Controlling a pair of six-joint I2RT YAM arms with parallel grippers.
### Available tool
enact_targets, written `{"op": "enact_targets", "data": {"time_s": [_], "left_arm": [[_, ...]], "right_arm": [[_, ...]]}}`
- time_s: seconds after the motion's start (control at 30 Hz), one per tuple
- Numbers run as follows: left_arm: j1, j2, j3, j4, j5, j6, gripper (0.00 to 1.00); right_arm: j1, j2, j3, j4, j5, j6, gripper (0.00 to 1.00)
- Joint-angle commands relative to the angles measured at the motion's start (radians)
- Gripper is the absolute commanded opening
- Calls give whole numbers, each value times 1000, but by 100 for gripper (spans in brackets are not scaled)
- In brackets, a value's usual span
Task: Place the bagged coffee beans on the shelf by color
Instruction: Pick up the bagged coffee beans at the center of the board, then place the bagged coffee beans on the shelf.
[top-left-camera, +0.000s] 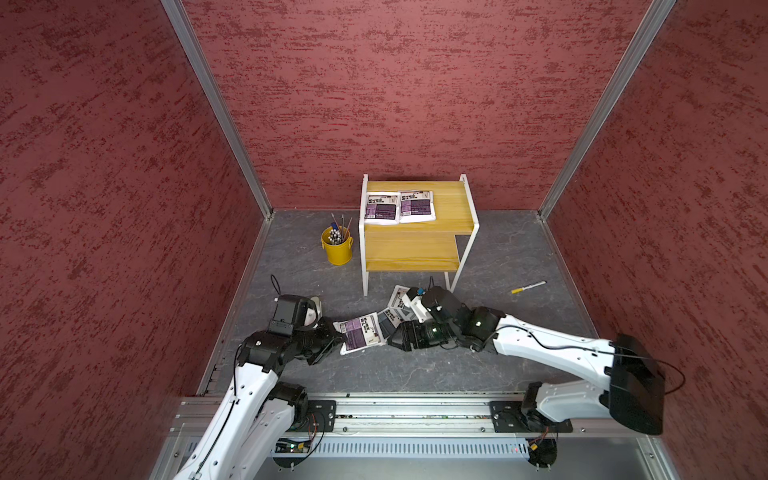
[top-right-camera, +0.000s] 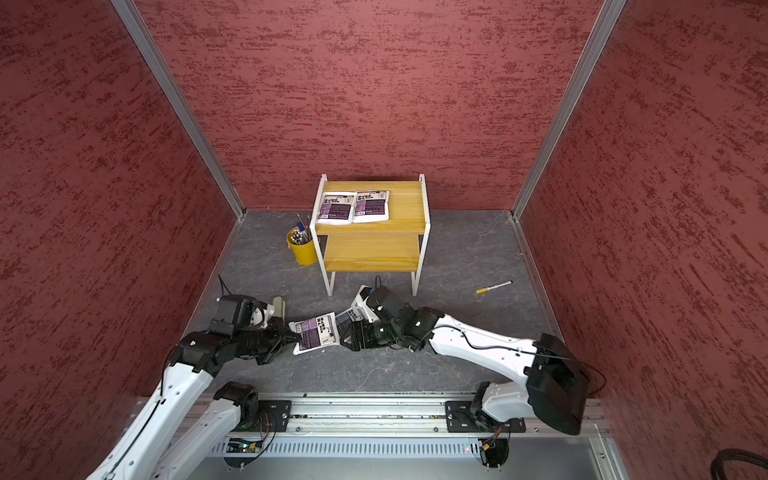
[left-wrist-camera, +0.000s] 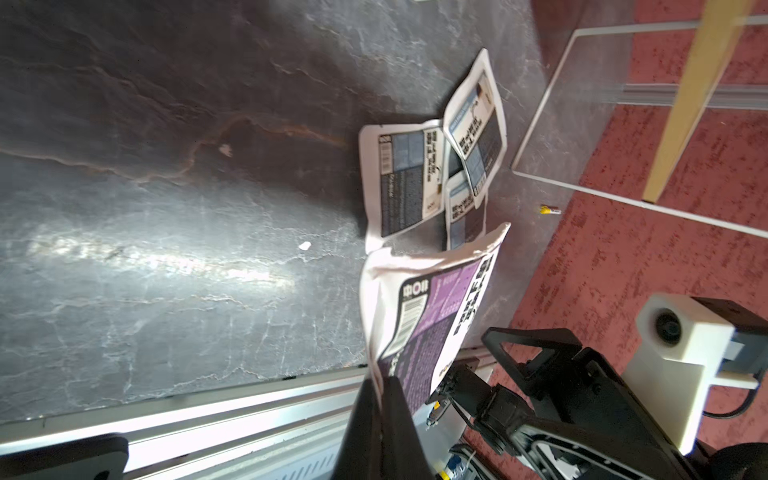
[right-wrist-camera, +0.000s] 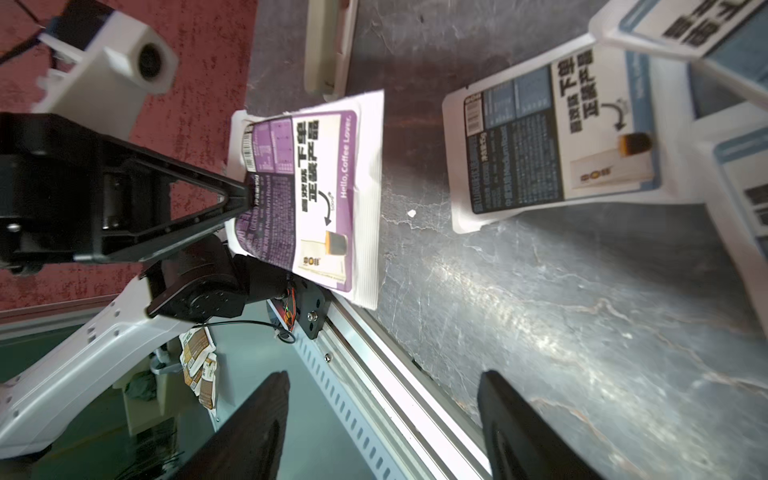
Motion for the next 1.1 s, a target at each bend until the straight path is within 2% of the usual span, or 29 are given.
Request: {"op": "enact_targets", "data": {"time_s": [0.0, 0.23, 0.4, 0.5, 0.63, 0.83, 1.07], "left_arm": [[-9, -21, 62, -22, 83, 28, 3], [-10, -17, 262, 8, 123, -5, 3], [-11, 39, 470, 121, 77, -78, 3], [-15, 103, 589, 254, 3, -146, 3], [-38, 198, 695, 446, -145, -233, 3], [-176, 388, 866, 640, -390, -241, 3], [-270, 604, 1041, 754, -442, -266, 3]], "right_arm": [[-12, -85, 30, -122, 83, -29, 77], [-57, -191, 184, -224, 52, -28, 78], [-118, -240, 367, -255, 43, -26, 79], [-169, -243, 469, -223, 23, -21, 79], [-233, -207, 562, -92, -55, 15, 80], [-287, -58, 732, -3, -146, 22, 80], [-371, 83, 927, 25, -220, 22, 79]]}}
